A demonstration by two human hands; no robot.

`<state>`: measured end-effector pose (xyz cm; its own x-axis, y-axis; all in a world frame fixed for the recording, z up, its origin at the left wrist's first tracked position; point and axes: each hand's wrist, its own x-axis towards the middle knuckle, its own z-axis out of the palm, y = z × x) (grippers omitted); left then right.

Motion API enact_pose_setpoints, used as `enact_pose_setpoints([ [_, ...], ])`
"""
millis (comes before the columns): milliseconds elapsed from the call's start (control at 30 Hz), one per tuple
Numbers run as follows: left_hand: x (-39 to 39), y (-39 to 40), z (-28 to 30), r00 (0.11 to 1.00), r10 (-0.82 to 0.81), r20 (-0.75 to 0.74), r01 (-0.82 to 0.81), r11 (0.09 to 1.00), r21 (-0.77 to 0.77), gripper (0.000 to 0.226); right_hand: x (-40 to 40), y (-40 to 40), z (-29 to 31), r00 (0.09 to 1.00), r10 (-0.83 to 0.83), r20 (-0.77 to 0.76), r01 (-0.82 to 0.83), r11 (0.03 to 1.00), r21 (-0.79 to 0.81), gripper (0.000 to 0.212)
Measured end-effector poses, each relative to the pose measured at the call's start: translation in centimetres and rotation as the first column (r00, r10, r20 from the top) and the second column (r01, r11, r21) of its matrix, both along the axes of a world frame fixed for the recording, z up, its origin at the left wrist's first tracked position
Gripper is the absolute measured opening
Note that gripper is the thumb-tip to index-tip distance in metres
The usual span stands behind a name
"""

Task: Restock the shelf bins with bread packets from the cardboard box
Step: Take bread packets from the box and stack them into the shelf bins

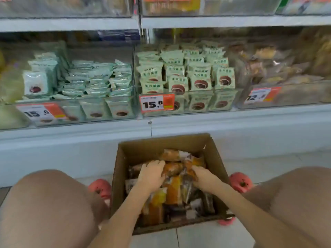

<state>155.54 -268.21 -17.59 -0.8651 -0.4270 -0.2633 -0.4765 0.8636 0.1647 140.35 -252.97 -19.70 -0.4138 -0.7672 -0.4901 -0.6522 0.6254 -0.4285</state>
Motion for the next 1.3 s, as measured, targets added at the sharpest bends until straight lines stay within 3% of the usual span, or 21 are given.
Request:
enact_pose_setpoints([
  [133,3.0,1.0,-4.0,0.987,0.121,0.107,-0.128,0.990,0.056,0.045,2.9,-0.8,-1.3,0.993,-0.017,0.114,0.013,0.999,0.037,0.047],
  [267,3.6,0.5,-4.0,0.989,0.148,0.028,-0.147,0.988,-0.035,0.046,5.4,-1.7,-2.6,0.988,0.022,0.152,-0.038,0.994,0.100,0.042],
  [433,5.6,-2.0,-3.6,0.946,0.063,0.317,-0.014,0.988,-0.156,0.037,6.8,-3.0,-1.3,0.981,0.112,0.159,-0.117,0.993,0.021,0.036],
  [667,6.3,-2.3,-2.0,0.954,0.016,0.299,0.025,0.991,-0.134,0.015,7.6,-3.8,-1.1,0.965,0.138,0.222,-0.142,0.990,0.001,0.027],
  [800,5.6,-2.7,0.2,0.974,-0.046,0.224,0.046,0.999,0.004,0.018,8.1,-4.2,-0.8,0.945,0.155,0.287,-0.144,0.988,-0.059,0.043],
  [933,4.9,-2.4,2.7,0.993,0.062,-0.103,-0.017,0.920,0.392,0.031,8.1,-4.0,0.2,0.919,0.202,0.339,-0.156,0.975,-0.156,0.075],
  [1033,4.6,-2.3,4.2,0.938,0.224,-0.263,-0.035,0.819,0.573,0.032,7.5,-3.9,1.6,0.889,0.195,0.414,-0.090,0.961,-0.260,0.055],
  [1167,4.3,-2.5,4.9,0.789,0.450,-0.419,-0.122,0.783,0.610,0.022,6.3,-3.7,3.6,0.824,0.124,0.552,0.073,0.944,-0.321,0.035],
  [1233,4.3,-3.0,5.3,0.701,0.580,-0.415,-0.203,0.720,0.664,0.022,5.9,-3.4,3.9,0.744,-0.001,0.668,0.284,0.906,-0.314,0.032],
  [1300,4.4,-3.1,5.9,0.684,0.684,-0.252,-0.223,0.526,0.821,0.041,5.7,-3.2,3.8,0.507,-0.092,0.857,0.556,0.794,-0.243,0.041],
])
